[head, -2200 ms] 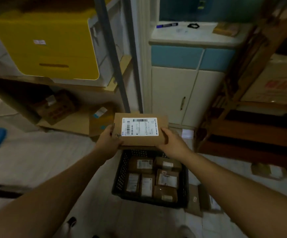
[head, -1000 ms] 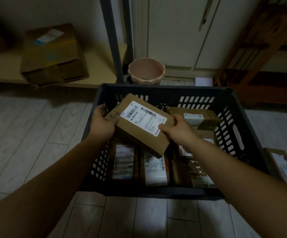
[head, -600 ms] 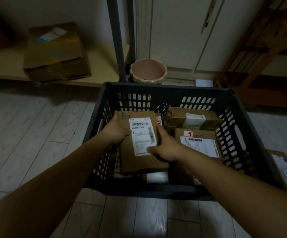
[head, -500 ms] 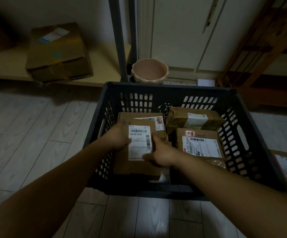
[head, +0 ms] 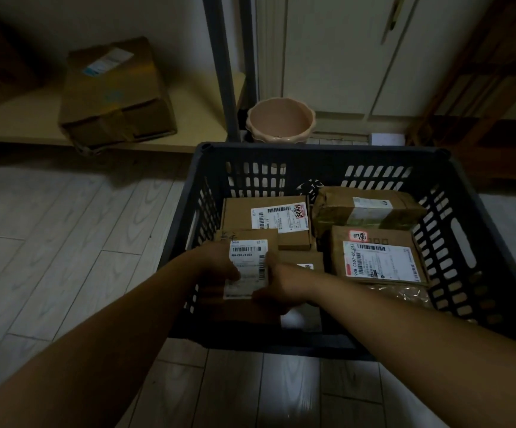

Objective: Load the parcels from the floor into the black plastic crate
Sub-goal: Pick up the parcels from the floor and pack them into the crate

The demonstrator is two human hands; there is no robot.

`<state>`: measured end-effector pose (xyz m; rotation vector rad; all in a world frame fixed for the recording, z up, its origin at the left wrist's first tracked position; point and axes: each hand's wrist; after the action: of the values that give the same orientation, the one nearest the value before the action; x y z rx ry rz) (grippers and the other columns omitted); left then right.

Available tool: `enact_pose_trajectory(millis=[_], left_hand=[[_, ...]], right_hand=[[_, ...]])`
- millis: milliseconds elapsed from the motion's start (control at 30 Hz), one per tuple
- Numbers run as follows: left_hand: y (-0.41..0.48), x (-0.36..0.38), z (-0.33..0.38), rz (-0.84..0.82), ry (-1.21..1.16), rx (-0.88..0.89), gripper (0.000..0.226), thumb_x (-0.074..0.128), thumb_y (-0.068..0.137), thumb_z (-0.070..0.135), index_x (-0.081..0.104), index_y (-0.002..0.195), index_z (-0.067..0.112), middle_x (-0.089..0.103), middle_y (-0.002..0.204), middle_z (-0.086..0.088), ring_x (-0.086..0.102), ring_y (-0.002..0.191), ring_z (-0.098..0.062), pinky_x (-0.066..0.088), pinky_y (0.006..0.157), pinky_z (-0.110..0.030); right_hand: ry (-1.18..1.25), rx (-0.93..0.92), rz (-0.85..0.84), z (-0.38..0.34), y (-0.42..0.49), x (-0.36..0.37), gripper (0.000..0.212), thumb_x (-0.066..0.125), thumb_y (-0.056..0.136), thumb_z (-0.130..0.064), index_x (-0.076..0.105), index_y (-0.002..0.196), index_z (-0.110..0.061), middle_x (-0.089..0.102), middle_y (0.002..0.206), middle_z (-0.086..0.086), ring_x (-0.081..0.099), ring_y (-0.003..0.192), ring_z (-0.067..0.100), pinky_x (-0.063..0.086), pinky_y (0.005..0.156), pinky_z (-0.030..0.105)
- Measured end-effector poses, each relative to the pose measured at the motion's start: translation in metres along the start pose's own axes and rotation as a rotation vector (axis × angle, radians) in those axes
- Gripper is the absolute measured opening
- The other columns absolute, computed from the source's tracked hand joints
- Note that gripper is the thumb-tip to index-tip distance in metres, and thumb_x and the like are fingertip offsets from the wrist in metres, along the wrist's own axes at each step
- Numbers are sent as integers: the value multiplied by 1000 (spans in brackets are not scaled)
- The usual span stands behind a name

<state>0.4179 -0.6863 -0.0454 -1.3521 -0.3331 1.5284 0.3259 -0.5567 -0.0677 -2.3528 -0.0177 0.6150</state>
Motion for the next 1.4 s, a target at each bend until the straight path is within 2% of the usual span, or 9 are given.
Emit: enact_pose_trajectory(millis=[200,333,433,733,833,900,1100,1300,1400], left_hand=[[3,2,3,7,41,20,52,66,84,11,46,132,14,53,133,-7,51,122,-23,43,102,-33],[3,-6,3,-27,31,27,43,66,86,17,52,127,16,58,126,-6,58,105,-18,47,88,-27],[7,-6,1,-42,9,41,43,66,86,16,53,127,18,59,125,-6,58,100,-16,47,86,-26],[11,13,1,-4,157,55,66,71,80,15,39,138,16,45,141,-7,45,127,-22,37,104,-32],[8,6,1,50,-24,34,83,68,83,11,16,148,14,42,143,-12,44,128,-27,39,105,-36],[9,0,0,155,-215,35,101,66,83,9,-10,149,19,41,142,-14,47,125,-30,43,102,-41],[11,-4,12,383,-681,191,106,65,84,7,-17,147,31,36,149,-10,47,126,-31,40,106,-46],[4,-20,18,598,-906,317,98,67,84,10,-1,149,34,36,148,-6,42,131,-23,37,108,-42],[-1,-31,23,576,-1112,316,80,64,85,6,19,147,31,48,137,-9,56,112,-23,52,86,-39]], right_hand=[[-20,12,8,-5,-3,3,90,65,89,-18,-1,151,-11,37,149,10,42,133,24,38,100,26],[14,-43,-21,-6,-8,-8,56,63,91,-12,39,141,-14,50,140,6,49,126,20,41,92,22],[44,-52,-43,-6,-9,-11,50,63,90,-10,45,137,-14,53,137,7,51,123,21,43,90,23],[-220,179,-19,7,22,16,90,53,96,-34,-17,150,-14,15,157,17,28,140,30,24,112,34],[-139,103,18,8,19,12,97,60,92,-29,-17,151,-19,29,153,16,38,135,29,33,110,38],[62,-21,155,7,10,-3,85,62,90,-23,5,151,-32,47,142,6,48,126,23,43,103,42],[325,-166,511,7,-14,-55,64,51,94,-8,28,143,-44,54,124,-11,56,109,12,52,82,30],[494,-138,409,6,-23,-76,68,53,91,1,34,143,-38,48,137,0,56,104,14,53,85,34],[515,-125,440,9,-27,-80,67,57,91,-7,31,144,-40,45,142,2,56,113,19,54,81,33]])
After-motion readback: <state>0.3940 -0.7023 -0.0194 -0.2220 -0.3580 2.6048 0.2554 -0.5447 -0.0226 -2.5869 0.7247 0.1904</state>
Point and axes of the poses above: each hand's wrist, its own y-axis towards the middle knuckle, its own x-axis out of the palm, z = x × y
